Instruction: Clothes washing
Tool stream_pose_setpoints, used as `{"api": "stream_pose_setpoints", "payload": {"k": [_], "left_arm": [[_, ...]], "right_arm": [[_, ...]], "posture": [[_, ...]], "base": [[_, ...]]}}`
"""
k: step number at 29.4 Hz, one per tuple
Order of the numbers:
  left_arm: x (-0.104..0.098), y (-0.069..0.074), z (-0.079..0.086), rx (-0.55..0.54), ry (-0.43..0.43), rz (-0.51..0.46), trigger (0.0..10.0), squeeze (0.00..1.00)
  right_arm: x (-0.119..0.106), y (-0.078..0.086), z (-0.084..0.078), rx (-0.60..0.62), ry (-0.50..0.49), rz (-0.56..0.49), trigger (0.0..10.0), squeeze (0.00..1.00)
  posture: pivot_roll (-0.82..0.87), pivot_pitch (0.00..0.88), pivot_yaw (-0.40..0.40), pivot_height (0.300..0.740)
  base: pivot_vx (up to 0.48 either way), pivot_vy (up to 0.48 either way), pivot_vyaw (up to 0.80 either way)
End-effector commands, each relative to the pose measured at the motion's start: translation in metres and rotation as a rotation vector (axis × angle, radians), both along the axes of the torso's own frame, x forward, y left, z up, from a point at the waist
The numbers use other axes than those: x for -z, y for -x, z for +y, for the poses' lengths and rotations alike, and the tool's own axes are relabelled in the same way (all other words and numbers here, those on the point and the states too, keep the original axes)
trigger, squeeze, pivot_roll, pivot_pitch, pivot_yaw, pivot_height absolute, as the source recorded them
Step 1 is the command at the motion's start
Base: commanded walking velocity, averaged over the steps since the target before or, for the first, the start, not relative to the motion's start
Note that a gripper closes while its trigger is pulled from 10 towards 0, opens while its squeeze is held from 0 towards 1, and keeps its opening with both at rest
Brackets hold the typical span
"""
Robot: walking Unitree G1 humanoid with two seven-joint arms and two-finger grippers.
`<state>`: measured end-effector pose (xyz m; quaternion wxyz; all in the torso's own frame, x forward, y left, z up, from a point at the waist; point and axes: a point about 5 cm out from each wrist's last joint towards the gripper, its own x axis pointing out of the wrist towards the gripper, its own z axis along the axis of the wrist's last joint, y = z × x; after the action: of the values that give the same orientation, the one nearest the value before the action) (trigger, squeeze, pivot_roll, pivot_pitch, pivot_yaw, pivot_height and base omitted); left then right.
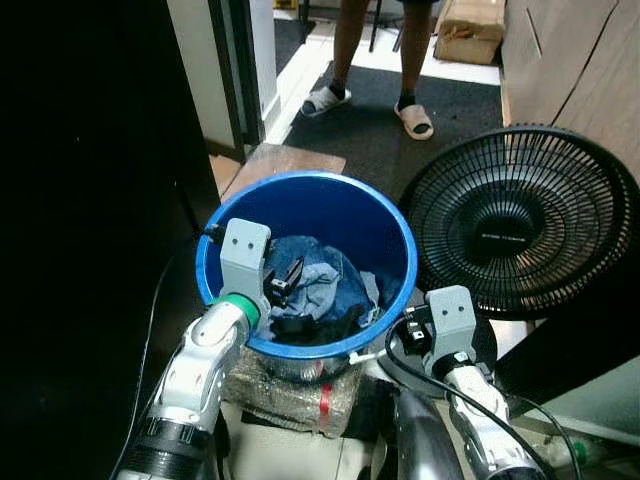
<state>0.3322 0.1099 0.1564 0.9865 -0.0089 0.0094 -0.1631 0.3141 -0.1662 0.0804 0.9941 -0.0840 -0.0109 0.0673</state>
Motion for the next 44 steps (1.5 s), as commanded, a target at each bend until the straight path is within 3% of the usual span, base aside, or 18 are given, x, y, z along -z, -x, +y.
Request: {"api": "stream_pose_setpoints", "payload": {"k": [1, 4, 6, 7, 9, 14, 16, 18, 25, 30, 33, 34, 36, 39, 40, 44], "left_arm": [[0.039, 0.008, 0.007, -0.024, -0.034, 0.169, 10.0, 0.00], [0.037, 0.007, 0.010, -0.045, -0.033, 0.151, 10.0, 0.00], [0.017, 0.008, 0.008, 0.030, 0.070, 0.064, 10.0, 0.00], [0.017, 0.008, 0.008, 0.030, 0.070, 0.064, 10.0, 0.00], [-0.003, 0.011, 0.006, 0.112, 0.137, 0.002, 10.0, 0.00], [-0.021, 0.010, 0.008, 0.119, 0.173, -0.029, 10.0, 0.00], [-0.040, 0.011, 0.004, 0.142, 0.208, -0.078, 10.0, 0.00], [-0.047, 0.013, 0.002, 0.164, 0.225, -0.097, 10.0, 0.00], [-0.063, 0.021, -0.012, 0.267, 0.288, -0.128, 10.0, 0.00], [-0.063, 0.038, -0.030, 0.430, 0.305, -0.111, 10.0, 0.00], [-0.051, 0.037, -0.034, 0.399, 0.293, -0.053, 10.0, 0.00], [-0.031, 0.021, -0.038, 0.274, 0.248, 0.040, 10.0, 0.00], [-0.026, 0.015, -0.040, 0.231, 0.233, 0.072, 10.0, 0.00], [-0.023, 0.005, -0.041, 0.173, 0.224, 0.108, 10.0, 0.00], [-0.026, -0.007, -0.039, 0.122, 0.242, 0.120, 10.0, 0.00], [-0.028, -0.014, -0.037, 0.093, 0.257, 0.125, 10.0, 0.00]], "right_arm": [[0.009, 0.004, -0.002, 0.012, 0.012, 0.044, 10.0, 0.00], [0.008, 0.004, -0.003, 0.015, 0.026, 0.035, 10.0, 0.00], [0.001, 0.002, -0.003, 0.006, 0.003, -0.002, 10.0, 0.00], [0.001, 0.002, -0.003, 0.006, 0.003, -0.002, 10.0, 0.00], [-0.003, 0.002, -0.003, 0.003, -0.004, -0.017, 10.0, 0.00], [-0.003, 0.001, -0.005, 0.006, -0.001, -0.013, 10.0, 0.00], [-0.002, 0.001, -0.005, 0.004, -0.001, -0.011, 10.0, 0.00], [-0.002, 0.001, -0.004, 0.002, -0.001, -0.010, 10.0, 0.00], [-0.001, 0.001, -0.002, -0.002, 0.001, -0.004, 10.0, 0.00], [0.001, 0.002, -0.004, -0.001, 0.008, 0.003, 10.0, 0.00], [0.002, 0.003, -0.005, 0.004, 0.009, 0.006, 10.0, 0.00], [0.004, 0.004, -0.005, 0.005, 0.009, 0.016, 10.0, 0.00], [0.005, 0.004, -0.004, 0.004, 0.008, 0.020, 10.0, 0.00], [0.006, 0.004, -0.003, 0.001, 0.008, 0.023, 10.0, 0.00], [0.006, 0.004, -0.002, -0.003, 0.007, 0.023, 10.0, 0.00], [0.005, 0.003, -0.001, -0.005, 0.007, 0.023, 10.0, 0.00]], "posture": [[0.05, 0.198, 0.021, 0.492], [0.05, 0.199, 0.021, 0.492], [0.05, 0.199, 0.021, 0.492], [0.05, 0.199, 0.021, 0.492], [0.05, 0.199, 0.021, 0.492], [0.04, 0.191, 0.021, 0.492], [0.05, 0.188, 0.018, 0.492], [0.05, 0.188, 0.018, 0.492], [0.05, 0.182, 0.015, 0.492], [0.04, 0.183, 0.018, 0.492], [0.04, 0.187, 0.020, 0.492], [0.04, 0.194, 0.013, 0.492], [0.04, 0.194, 0.013, 0.492], [0.04, 0.196, 0.012, 0.492], [0.04, 0.196, 0.012, 0.492], [0.04, 0.196, 0.012, 0.492]], "base": [[0.000, 0.000, 0.00], [0.000, 0.000, 0.00], [0.000, 0.000, 0.00], [0.000, 0.000, 0.00], [0.000, 0.000, 0.00], [0.000, 0.000, 0.00], [0.000, 0.000, 0.00], [0.000, 0.000, 0.00], [0.000, 0.000, 0.00], [0.000, 0.000, 0.00], [0.000, 0.000, 0.00], [0.000, 0.000, 0.00], [0.000, 0.000, 0.00], [0.000, 0.000, 0.00], [0.000, 0.000, 0.00], [0.000, 0.000, 0.00]]}}
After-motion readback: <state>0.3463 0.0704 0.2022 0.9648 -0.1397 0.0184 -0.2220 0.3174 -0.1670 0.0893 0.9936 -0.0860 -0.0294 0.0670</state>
